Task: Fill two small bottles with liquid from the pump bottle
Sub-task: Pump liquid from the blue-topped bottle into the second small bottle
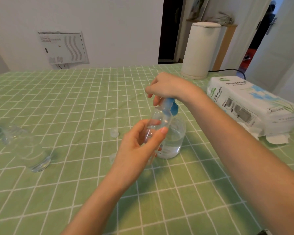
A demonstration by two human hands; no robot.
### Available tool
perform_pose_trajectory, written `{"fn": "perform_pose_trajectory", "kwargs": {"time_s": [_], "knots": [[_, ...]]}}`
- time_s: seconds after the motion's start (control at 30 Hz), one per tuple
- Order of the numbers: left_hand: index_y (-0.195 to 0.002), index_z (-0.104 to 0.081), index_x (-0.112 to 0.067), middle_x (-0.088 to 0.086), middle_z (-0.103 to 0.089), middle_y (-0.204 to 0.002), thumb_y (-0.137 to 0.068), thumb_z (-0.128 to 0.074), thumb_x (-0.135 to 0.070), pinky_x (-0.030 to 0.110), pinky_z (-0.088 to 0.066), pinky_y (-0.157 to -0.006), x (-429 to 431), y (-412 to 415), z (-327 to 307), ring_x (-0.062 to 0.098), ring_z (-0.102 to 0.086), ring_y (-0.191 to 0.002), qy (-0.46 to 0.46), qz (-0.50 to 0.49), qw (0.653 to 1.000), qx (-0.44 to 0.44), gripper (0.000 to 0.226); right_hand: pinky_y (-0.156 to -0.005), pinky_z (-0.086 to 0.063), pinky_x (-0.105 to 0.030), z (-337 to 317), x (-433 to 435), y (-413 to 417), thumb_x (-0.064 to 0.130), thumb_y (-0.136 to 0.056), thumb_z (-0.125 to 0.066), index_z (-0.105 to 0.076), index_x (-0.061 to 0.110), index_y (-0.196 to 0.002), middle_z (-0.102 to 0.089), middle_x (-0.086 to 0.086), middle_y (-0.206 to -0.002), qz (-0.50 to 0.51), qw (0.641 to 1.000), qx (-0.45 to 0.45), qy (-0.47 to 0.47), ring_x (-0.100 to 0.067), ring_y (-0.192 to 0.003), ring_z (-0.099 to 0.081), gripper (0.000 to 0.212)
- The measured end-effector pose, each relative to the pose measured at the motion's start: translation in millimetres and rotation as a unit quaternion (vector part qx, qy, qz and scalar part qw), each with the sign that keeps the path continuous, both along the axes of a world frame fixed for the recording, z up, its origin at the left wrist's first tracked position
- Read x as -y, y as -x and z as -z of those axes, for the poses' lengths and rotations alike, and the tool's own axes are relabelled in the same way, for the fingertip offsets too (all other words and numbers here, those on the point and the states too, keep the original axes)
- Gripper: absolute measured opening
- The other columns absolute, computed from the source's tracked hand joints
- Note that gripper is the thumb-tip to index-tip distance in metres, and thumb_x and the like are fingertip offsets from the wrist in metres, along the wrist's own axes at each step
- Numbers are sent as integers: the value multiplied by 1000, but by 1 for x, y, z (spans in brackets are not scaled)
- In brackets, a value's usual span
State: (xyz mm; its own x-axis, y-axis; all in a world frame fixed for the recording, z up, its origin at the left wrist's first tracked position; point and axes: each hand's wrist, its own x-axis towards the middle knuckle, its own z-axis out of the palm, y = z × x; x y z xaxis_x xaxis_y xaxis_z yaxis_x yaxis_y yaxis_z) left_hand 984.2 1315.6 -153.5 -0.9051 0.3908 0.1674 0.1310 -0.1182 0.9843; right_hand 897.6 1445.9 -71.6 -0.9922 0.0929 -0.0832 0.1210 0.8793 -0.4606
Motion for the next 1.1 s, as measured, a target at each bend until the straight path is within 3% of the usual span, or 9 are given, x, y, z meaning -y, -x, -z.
{"fn": "perform_pose_trajectory", "kwargs": {"time_s": [0.13, 0.33, 0.5, 0.63, 0.83, 1.0, 1.1], "knots": [[-99, -64, -22, -1, -70, -76, -68, -62, -40, 14, -47, -54, -2, -1, 0, 9, -60, -61, -13, -1, 1000, 10, 36, -67, -44, -28, -4, 1, 2, 22, -89, -49, -65, 1, -110, -71, -15, -106, -4, 999, 1, -32, -21, -79, -58, 33], [-96, -65, -26, -4, -71, -77, -69, -62, -40, 12, -47, -55, 0, -5, 1, 3, -61, -62, -22, -2, 1000, 0, 31, -58, -42, -26, -5, 4, -1, 23, -90, -48, -69, 5, -102, -72, -12, -101, -14, 999, 8, -33, -22, -79, -60, 29], [-91, -66, -27, 7, -71, -80, -69, -63, -39, 15, -49, -56, 4, -8, 3, 5, -60, -61, -20, -8, 1000, -1, 26, -66, -43, -28, -1, 9, -3, 22, -91, -47, -67, 10, -95, -72, -11, -102, -18, 999, 22, -32, -21, -79, -57, 24], [-97, -65, -22, 15, -69, -83, -67, -63, -39, 15, -50, -55, -3, -1, 7, 6, -60, -58, -2, 0, 1000, 16, 34, -66, -41, -28, 7, -3, -1, 21, -92, -46, -64, 10, -91, -71, -13, -106, -5, 999, 36, -17, -20, -79, -56, 21], [-95, -66, -26, 10, -69, -83, -66, -63, -43, 14, -49, -56, -2, -2, 5, 5, -61, -61, 0, -2, 1000, 9, 34, -65, -44, -28, 6, -2, 0, 24, -92, -48, -63, 2, -111, -70, -13, -107, -2, 1000, 12, -22, -21, -80, -57, 33], [-94, -66, -30, -4, -71, -77, -66, -62, -45, 12, -47, -53, -2, -1, 1, 4, -61, -59, -14, -4, 1000, 4, 33, -62, -45, -27, -5, 1, 3, 21, -92, -46, -64, 3, -111, -71, -12, -104, -16, 998, -9, -60, -24, -87, -64, 32], [-95, -66, -30, -6, -71, -76, -66, -62, -45, 12, -45, -51, -3, -1, 0, 3, -60, -57, -19, -7, 1000, 5, 33, -55, -40, -24, -6, 1, 3, 22, -92, -47, -65, 3, -113, -71, -12, -106, -18, 998, 1, -53, -22, -79, -59, 34]]}}
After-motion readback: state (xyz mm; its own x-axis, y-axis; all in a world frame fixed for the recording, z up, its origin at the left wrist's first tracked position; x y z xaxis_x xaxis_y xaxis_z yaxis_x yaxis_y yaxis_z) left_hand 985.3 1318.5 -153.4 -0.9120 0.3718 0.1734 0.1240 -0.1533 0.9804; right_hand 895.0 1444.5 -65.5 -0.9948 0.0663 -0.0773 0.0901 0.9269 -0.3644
